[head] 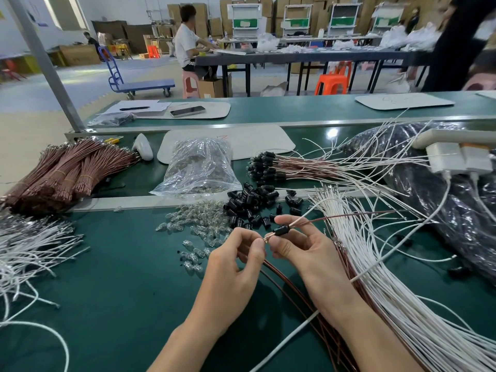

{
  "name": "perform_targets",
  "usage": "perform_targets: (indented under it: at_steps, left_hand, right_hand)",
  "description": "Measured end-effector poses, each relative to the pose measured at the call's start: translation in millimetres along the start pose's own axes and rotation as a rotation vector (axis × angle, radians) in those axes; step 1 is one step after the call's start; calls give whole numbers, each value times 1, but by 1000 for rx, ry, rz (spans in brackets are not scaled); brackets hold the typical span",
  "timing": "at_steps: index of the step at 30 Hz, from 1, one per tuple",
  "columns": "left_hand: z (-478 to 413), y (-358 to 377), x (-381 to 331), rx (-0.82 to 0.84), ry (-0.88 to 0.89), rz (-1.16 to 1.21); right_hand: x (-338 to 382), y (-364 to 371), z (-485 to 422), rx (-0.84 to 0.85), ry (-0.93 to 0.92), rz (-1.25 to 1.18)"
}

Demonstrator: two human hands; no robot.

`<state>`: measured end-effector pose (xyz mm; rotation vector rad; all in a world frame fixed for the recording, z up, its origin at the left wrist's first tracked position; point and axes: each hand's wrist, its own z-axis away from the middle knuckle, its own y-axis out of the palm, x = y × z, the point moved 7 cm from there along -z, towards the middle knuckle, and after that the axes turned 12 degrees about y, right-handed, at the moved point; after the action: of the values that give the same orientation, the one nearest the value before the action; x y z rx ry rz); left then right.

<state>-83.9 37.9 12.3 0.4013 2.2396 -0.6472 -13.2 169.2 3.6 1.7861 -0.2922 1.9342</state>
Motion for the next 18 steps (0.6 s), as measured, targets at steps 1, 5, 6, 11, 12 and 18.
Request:
perform_targets:
  at_steps: [1,5,6,11,12,18]
  left_hand:
    - [0,0,0,0,-2,5]
    - [-1,1,1,-4,-3,-3]
    - [-2,1,1,-5,-1,-8]
    - [-1,2,4,-2,-3,-17]
    - [-1,2,4,-3,-3,-17]
    - [-1,2,5,-9,-8,-15]
  right_hand:
    - [0,0,0,2,3,-10]
    - [-4,1,-2,28,37,-87]
    - [-4,1,-2,42,46,-109]
    - [-5,2,-2,69,70,-123]
    - [-5,2,-2,67,66,-112]
    - [-7,2,-3,65,41,-47]
